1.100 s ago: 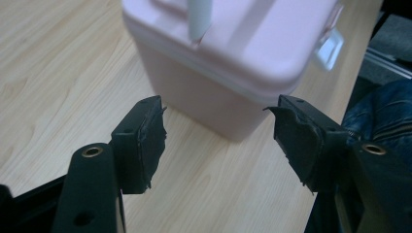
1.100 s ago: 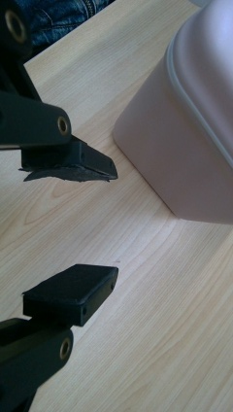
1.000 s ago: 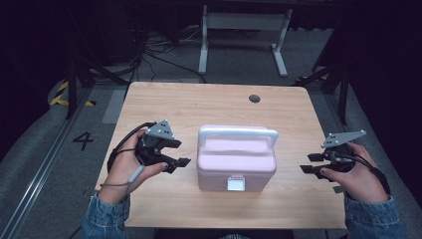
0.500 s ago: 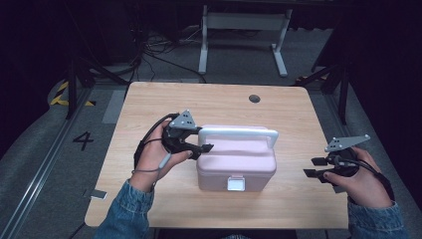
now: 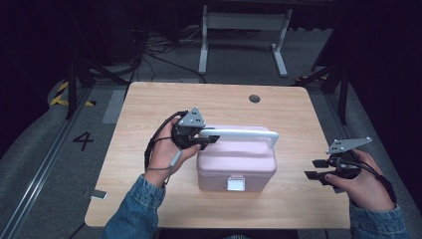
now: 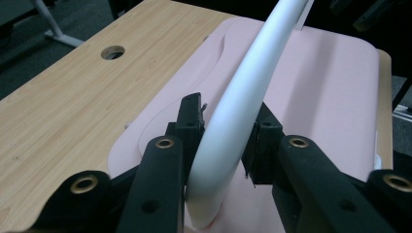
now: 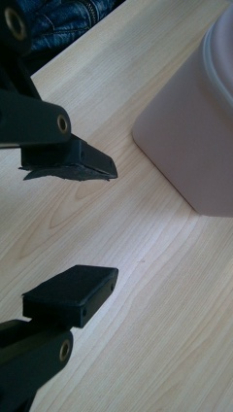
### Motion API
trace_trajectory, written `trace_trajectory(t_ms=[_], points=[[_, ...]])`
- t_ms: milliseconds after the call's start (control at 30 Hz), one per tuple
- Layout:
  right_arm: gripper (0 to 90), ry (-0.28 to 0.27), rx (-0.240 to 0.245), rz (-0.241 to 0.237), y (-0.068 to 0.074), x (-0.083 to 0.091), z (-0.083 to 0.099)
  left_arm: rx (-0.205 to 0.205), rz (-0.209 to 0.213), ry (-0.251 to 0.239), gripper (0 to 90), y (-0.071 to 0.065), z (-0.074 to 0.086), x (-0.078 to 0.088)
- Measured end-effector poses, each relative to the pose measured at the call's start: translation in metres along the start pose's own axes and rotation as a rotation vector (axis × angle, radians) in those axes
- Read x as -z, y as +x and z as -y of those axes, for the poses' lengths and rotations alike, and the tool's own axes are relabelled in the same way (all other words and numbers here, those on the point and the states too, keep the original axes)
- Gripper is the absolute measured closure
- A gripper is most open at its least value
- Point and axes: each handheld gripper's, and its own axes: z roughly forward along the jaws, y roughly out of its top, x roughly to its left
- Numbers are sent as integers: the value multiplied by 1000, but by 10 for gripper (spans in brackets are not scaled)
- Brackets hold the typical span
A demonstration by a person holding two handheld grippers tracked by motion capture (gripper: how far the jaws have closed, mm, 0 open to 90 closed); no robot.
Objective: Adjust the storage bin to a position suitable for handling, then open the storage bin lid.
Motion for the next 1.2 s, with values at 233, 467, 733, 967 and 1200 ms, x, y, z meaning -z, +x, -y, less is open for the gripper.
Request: trace_trajectory(t_ms=[233, 467, 733, 967, 1200], points=[[482, -11, 7, -8, 1, -1, -2, 34, 14, -14, 736, 3, -5, 5], [504, -38, 15, -28, 3, 0, -4, 57, 30, -13, 731, 7, -12, 9], [521, -68, 29, -41, 6, 3, -4, 100, 49, -7, 722, 16, -21, 10], [527, -87, 36, -51, 10, 5, -5, 137, 50, -7, 718, 22, -27, 9], [549, -118, 51, -72, 15, 6, -9, 168, 61, -4, 715, 30, -31, 9]])
